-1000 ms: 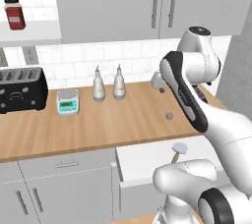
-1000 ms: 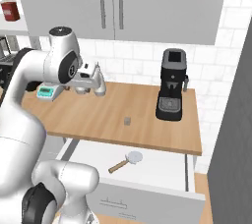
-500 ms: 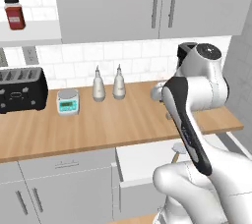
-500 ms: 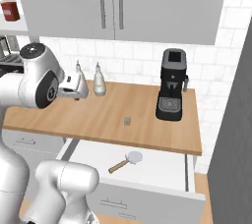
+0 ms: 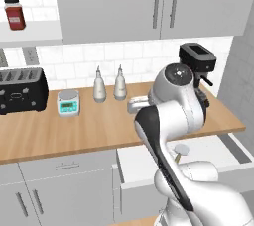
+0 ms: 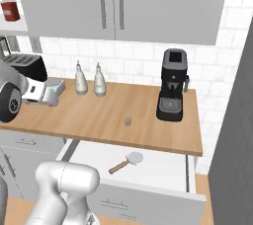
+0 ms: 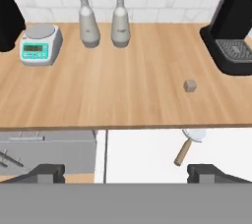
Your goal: Pick the pizza cutter from the drawer and place it on the counter.
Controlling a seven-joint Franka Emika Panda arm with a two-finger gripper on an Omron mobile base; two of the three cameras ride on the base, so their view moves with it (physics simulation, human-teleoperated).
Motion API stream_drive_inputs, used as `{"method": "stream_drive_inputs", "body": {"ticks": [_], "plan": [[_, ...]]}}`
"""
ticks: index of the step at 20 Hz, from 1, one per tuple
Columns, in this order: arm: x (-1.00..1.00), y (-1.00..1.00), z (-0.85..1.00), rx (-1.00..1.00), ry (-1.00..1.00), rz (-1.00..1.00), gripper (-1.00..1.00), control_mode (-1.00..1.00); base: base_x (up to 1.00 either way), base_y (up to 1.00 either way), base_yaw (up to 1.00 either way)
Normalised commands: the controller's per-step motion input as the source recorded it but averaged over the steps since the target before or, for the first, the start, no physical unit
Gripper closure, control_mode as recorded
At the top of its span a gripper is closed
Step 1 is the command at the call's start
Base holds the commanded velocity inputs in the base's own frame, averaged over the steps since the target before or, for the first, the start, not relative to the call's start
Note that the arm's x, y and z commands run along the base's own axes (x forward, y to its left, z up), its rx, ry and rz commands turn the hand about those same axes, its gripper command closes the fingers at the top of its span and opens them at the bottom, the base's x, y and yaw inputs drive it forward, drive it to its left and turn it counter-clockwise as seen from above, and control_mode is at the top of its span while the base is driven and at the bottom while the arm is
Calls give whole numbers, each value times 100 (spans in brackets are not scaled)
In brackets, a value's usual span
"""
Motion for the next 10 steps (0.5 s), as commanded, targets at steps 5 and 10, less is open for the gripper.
{"method": "stream_drive_inputs", "body": {"ticks": [5,10], "plan": [[0,-100,1,10,-11,-2,-100,-100,0,0,0],[-2,-38,0,3,-6,-7,-100,-100,0,0,0]]}}
